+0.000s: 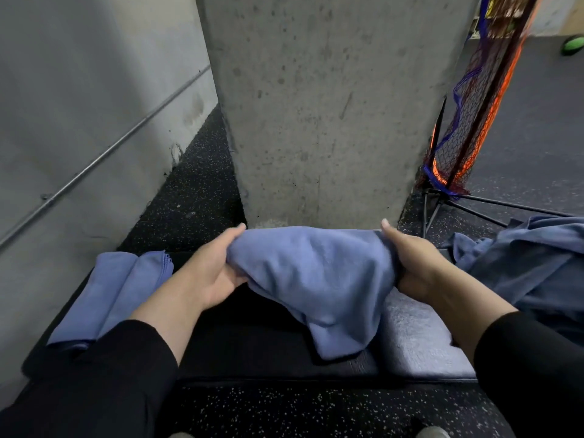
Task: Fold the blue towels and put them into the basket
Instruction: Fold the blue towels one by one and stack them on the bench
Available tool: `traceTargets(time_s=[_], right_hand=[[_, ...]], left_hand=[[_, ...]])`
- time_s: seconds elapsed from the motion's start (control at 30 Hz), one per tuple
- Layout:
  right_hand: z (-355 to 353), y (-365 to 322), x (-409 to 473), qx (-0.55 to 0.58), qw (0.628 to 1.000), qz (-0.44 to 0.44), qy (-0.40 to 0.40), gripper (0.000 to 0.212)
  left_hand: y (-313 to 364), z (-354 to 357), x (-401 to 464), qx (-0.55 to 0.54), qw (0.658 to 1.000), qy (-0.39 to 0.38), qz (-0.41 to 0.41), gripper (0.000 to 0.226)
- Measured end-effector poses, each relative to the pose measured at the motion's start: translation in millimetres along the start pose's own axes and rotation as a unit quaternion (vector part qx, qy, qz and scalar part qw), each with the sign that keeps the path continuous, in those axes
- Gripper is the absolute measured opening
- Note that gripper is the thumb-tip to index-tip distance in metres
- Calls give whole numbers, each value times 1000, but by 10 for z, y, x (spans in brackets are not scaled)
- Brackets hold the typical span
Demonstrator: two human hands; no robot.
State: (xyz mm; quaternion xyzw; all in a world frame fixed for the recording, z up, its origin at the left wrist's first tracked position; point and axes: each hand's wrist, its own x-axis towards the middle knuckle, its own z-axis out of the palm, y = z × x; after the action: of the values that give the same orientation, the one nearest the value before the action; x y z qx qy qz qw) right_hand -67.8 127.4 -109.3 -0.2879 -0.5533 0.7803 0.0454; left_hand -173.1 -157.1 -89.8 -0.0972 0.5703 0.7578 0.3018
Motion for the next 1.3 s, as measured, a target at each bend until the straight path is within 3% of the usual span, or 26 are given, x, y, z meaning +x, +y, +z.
traceTargets(time_s=[0.1, 0.17, 0.27, 0.37, 0.47, 0.63, 0.83, 0.93, 0.97, 1.07, 1.17, 1.3], right_hand=[[-20, 28, -144, -57, 989, 38, -129, 36], [-10, 78, -145, -101, 988, 30, -117, 25], [-56, 18, -51, -15, 1000, -13, -23, 33], [-118, 36, -75, -53, 995, 30, -74, 47], [-113, 161, -144, -180, 973, 69, -125, 32], [-130, 126, -37, -179, 984, 3, -6, 22], [-256, 145, 43, -375, 923, -60, 62, 38], [-267, 169, 23, -494, 862, -81, 72, 40], [-268, 195, 7, -507, 855, -78, 72, 40], [-251, 287, -110, -476, 876, -53, 57, 39], [-249, 348, -260, -355, 935, -8, 5, 31], [-292, 374, -330, -283, 958, 28, -25, 20]], left_hand=[[-152, -3, -41, 120, 992, -22, -10, 38], [-137, 19, -34, 91, 996, 2, 23, 39], [-40, -31, -7, 12, 1000, -24, 13, 40], [-133, -45, -32, 120, 991, -64, -15, 33], [-199, 8, -5, 145, 989, -12, 0, 28], [-148, 20, 62, 102, 986, 119, 58, 27], [-164, -95, 186, 199, 953, 220, 66, 24], [-206, -152, 155, 302, 923, 228, 71, 21], [-230, -182, 137, 301, 927, 214, 64, 23], [-306, -202, -29, 196, 975, 98, -22, 24], [-405, -220, -134, 233, 971, -4, -56, 23], [-427, -243, -155, 179, 982, 55, 32, 24]])
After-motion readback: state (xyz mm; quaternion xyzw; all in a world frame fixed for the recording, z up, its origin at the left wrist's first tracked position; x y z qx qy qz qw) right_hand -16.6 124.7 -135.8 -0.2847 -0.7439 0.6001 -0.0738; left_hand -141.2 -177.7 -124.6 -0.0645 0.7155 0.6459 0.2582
